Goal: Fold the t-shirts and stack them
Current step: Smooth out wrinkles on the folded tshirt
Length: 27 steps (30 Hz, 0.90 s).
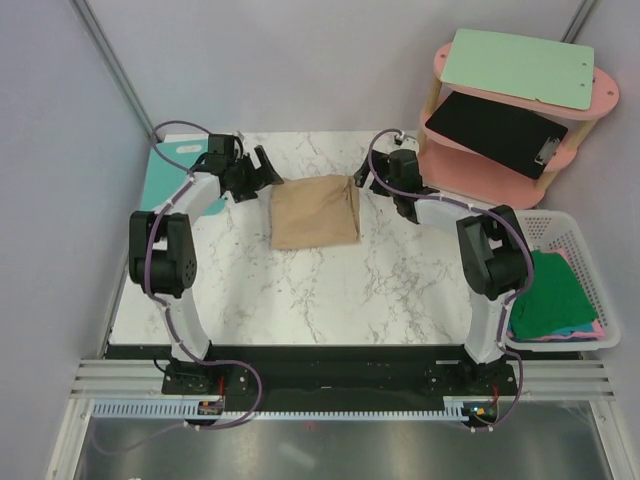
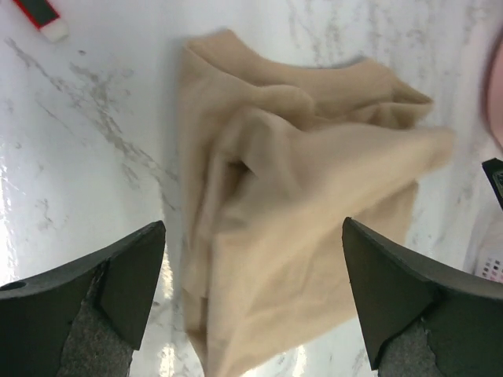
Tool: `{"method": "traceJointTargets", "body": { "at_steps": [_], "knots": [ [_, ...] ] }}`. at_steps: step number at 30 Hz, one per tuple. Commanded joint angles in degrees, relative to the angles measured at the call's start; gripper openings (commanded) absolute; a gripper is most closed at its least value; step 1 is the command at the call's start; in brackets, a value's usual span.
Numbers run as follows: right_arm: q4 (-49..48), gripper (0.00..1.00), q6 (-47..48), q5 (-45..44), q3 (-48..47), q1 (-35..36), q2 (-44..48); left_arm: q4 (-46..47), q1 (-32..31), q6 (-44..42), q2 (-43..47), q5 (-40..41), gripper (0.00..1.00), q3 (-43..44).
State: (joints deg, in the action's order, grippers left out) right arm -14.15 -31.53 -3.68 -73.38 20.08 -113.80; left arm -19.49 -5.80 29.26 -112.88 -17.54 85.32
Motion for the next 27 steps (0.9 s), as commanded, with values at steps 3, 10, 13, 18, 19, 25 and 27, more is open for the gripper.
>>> {"method": "traceJointTargets", "body": {
  "at_steps": [3,10,13,18,19,25,27],
  "knots": [
    [-6.6,0.86,-1.3,10.1,4.5,0.8,7.4,8.8,-5.0,0.0,13.1,3.8,0.95,-9.3],
    [-4.0,0.56,-1.6,17.2,-1.6,3.3,2.4,14.1,-5.9,1.4,15.1,3.5,0.61,-14.0],
    [-4.0,0.09,-3.4,21.0,-5.5,3.3,-2.6,14.6,-6.0,2.8,10.2,-1.4,0.02,-11.9],
    [-6.0,0.0,-6.2,24.1,-10.9,3.4,-10.7,17.3,-5.9,4.7,2.2,-5.7,0.02,-8.6],
    [-5.8,0.0,-6.3,23.3,-12.6,3.2,-11.7,17.4,-5.9,4.7,0.8,-5.9,0.02,-6.8],
    [-4.0,0.0,-5.3,19.6,-18.5,3.0,-18.0,17.7,-5.6,4.8,-7.7,-5.2,0.02,-0.1],
    [-4.1,0.0,-5.4,17.4,-18.7,2.5,-19.3,17.7,-5.3,4.9,-9.7,-4.7,0.02,1.9]
  ]
}}
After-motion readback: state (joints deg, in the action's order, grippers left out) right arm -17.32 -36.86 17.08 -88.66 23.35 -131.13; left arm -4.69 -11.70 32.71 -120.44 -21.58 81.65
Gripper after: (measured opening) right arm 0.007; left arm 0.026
